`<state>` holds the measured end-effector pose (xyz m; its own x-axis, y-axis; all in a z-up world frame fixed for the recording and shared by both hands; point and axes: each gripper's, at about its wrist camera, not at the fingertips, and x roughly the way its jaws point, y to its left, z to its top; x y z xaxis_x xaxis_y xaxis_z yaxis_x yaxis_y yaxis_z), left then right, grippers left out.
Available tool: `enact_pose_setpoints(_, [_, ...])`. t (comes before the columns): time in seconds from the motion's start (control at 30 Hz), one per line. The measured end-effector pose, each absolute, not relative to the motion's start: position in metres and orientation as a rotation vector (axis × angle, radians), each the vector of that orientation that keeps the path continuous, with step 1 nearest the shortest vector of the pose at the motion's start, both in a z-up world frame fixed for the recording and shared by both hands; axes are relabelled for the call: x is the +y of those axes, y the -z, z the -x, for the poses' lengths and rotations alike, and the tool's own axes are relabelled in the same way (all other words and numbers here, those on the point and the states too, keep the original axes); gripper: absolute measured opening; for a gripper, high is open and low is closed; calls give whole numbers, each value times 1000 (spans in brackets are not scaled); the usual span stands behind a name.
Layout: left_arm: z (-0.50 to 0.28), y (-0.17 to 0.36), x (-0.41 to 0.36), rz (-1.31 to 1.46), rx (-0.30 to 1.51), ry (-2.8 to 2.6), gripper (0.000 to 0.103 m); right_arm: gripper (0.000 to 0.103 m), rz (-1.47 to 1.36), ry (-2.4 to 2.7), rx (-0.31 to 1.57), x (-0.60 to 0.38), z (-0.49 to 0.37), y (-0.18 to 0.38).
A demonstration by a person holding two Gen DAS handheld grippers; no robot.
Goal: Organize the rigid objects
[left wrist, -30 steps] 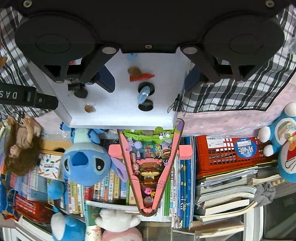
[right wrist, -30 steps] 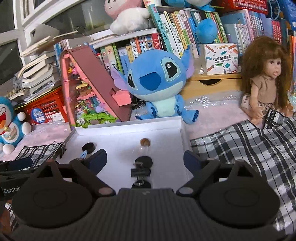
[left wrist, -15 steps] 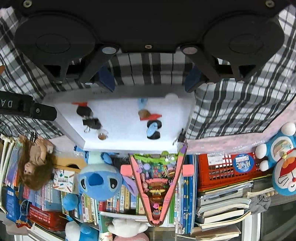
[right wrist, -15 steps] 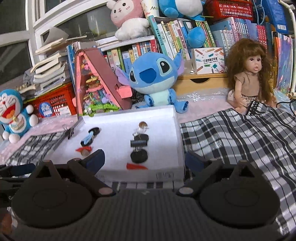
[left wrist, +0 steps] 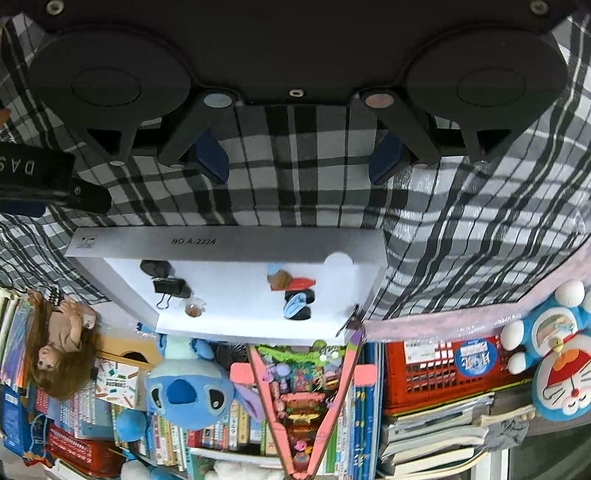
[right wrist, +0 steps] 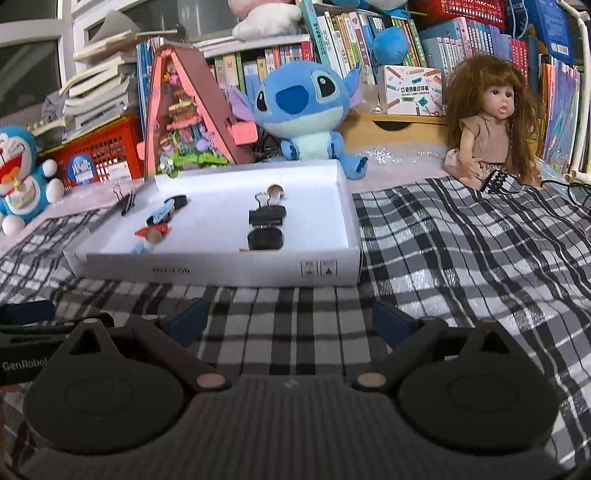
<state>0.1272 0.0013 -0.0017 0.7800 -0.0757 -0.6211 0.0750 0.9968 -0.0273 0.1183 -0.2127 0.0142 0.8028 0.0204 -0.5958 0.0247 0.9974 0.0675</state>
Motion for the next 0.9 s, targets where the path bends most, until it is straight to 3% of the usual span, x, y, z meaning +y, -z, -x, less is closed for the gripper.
enact_pose_setpoints(0.7, [-133, 11, 3, -1, 687, -5, 103, 103, -17, 24, 724, -200, -122, 2])
enact_pose_setpoints(0.9, [-133, 12, 4, 1, 688, -5, 103, 103, -15, 25, 725, -200, -122, 2])
